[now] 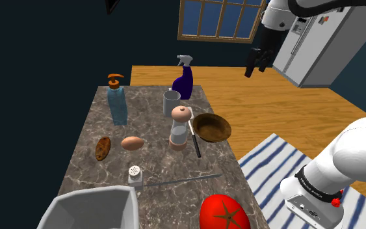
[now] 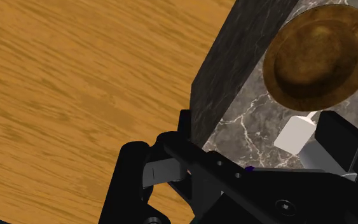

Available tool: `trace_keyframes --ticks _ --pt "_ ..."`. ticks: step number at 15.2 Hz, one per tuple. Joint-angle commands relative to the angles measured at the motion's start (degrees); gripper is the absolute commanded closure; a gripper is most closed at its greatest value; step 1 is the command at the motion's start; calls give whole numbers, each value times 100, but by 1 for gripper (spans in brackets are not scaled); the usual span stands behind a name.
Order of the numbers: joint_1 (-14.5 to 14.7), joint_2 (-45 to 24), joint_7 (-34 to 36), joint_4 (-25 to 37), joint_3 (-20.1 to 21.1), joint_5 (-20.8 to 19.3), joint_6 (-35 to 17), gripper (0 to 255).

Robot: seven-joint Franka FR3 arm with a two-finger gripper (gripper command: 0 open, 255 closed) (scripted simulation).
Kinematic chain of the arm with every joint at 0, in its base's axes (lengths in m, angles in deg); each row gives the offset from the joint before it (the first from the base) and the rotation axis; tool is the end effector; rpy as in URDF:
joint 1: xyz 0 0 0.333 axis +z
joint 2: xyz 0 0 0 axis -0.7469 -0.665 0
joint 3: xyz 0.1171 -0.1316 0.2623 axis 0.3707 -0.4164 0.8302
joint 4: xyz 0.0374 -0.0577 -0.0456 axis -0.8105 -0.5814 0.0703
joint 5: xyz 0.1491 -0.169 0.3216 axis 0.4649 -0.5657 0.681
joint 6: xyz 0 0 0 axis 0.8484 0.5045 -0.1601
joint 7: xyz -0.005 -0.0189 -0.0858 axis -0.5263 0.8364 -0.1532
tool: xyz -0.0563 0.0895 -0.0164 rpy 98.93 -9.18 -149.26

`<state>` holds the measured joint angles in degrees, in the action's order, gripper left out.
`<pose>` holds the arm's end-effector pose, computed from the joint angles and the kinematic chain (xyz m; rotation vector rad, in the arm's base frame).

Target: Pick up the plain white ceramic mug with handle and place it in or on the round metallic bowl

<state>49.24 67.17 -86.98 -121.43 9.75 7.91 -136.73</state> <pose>0.3766 0.0259 0.5410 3.1317 -0.0034 0.0170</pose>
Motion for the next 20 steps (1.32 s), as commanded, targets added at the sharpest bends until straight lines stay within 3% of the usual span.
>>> trace_keyframes --ticks 1,11,20 --pt "48 -388 143 140 121 55 -236 0" --pt "258 -2397 916 1196 690 71 -1108 0" --pt "541 -4353 1624 2768 983 -280 -1386 0"
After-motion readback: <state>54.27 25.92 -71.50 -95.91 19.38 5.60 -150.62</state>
